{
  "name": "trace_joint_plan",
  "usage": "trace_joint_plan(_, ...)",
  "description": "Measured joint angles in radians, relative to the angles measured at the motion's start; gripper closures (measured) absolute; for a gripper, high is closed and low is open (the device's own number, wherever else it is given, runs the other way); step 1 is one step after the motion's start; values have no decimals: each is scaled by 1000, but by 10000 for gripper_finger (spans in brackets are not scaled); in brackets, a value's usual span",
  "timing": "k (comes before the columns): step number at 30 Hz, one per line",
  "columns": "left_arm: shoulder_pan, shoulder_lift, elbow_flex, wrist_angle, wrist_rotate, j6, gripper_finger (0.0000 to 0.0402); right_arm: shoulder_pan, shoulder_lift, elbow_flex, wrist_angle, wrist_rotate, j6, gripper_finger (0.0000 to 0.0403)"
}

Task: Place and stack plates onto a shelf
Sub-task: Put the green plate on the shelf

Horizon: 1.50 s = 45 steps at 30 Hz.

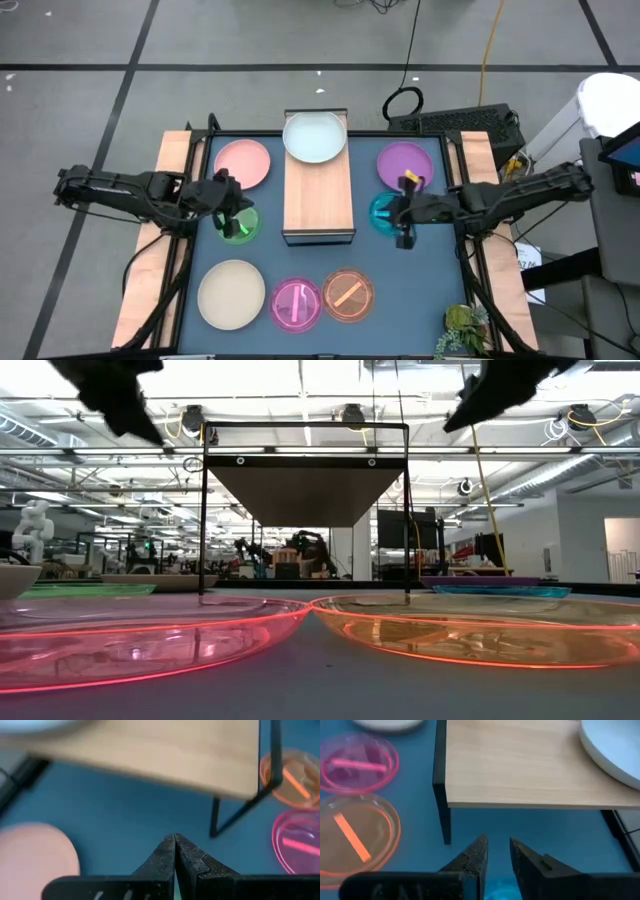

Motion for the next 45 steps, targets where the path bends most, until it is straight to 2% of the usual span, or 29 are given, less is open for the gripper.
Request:
trace_joint_plan(5, -61, 1, -103, -18, 55, -105, 398, -1, -123, -144, 175, -67, 10, 337)
trace_joint_plan(9, -109, 1, -204, -11, 58, -242, 393, 0, -156, -174, 223, -111, 9, 337)
trace_joint_plan(12, -144, 1, -269, 40, 60, -303, 362, 0, -155, -176, 221, -110, 6, 337)
trace_joint_plan(18, -220, 2, -364, 181, 67, -303, 283, 0, -152, -176, 221, -105, -41, 337)
trace_joint_plan(22, -255, 15, -378, 188, 20, -314, 258, 0, -152, -176, 221, -102, -43, 337)
trace_joint_plan(32, -334, 175, -378, 248, -5, -298, 254, 0, -133, -176, 221, -100, -47, 337)
trace_joint_plan(45, -339, 317, -378, 272, -93, -333, 254, 0, -131, -176, 221, -99, -51, 337)
